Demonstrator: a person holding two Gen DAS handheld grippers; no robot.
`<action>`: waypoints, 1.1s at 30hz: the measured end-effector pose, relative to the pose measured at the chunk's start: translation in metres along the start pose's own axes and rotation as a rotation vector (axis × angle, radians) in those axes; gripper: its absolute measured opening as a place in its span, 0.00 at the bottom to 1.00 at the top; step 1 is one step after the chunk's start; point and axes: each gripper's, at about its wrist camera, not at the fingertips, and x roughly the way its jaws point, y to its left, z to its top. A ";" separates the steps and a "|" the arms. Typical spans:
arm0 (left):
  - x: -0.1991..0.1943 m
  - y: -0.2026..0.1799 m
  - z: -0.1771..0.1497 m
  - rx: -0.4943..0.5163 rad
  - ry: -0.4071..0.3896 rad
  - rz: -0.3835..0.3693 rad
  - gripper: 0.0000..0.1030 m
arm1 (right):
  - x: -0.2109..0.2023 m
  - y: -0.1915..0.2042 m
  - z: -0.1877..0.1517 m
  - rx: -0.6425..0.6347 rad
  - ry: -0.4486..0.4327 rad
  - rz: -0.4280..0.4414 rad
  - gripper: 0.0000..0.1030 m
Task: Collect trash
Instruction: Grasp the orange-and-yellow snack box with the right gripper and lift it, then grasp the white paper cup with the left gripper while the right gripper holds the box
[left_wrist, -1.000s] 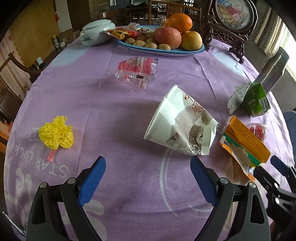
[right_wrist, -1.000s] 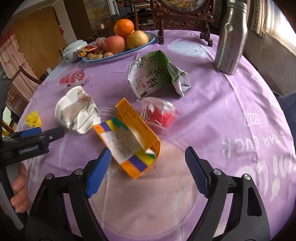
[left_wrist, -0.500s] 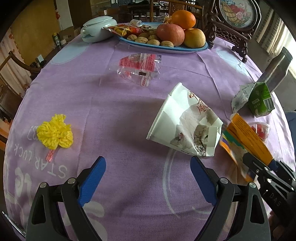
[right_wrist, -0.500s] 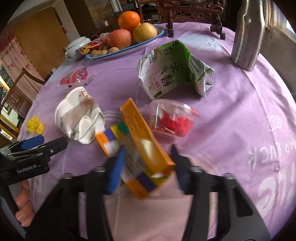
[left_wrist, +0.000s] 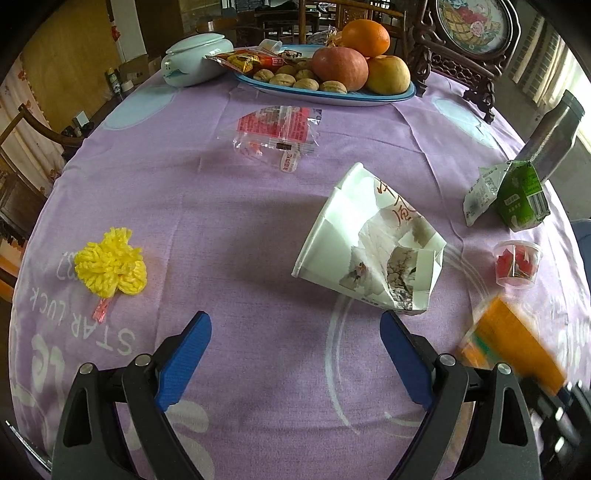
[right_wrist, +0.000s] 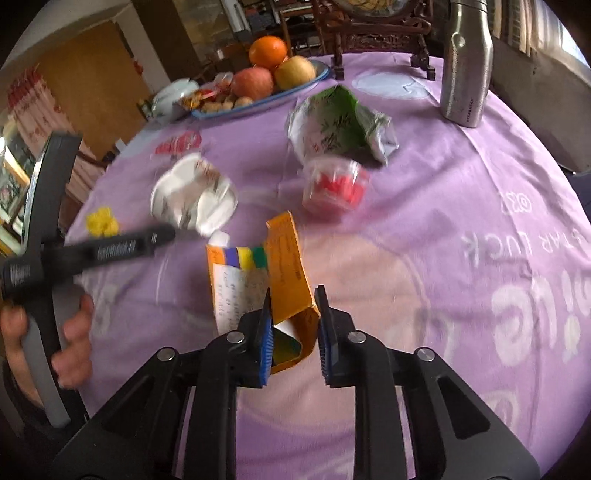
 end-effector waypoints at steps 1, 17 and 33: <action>0.000 0.000 0.000 0.002 -0.001 0.000 0.88 | 0.001 0.005 -0.004 -0.016 0.019 0.000 0.24; 0.001 -0.001 -0.001 0.007 0.001 -0.001 0.88 | 0.028 0.022 0.003 -0.113 0.101 -0.037 0.45; 0.004 -0.009 -0.003 0.037 -0.008 0.018 0.88 | -0.019 -0.017 -0.026 -0.015 0.013 -0.073 0.16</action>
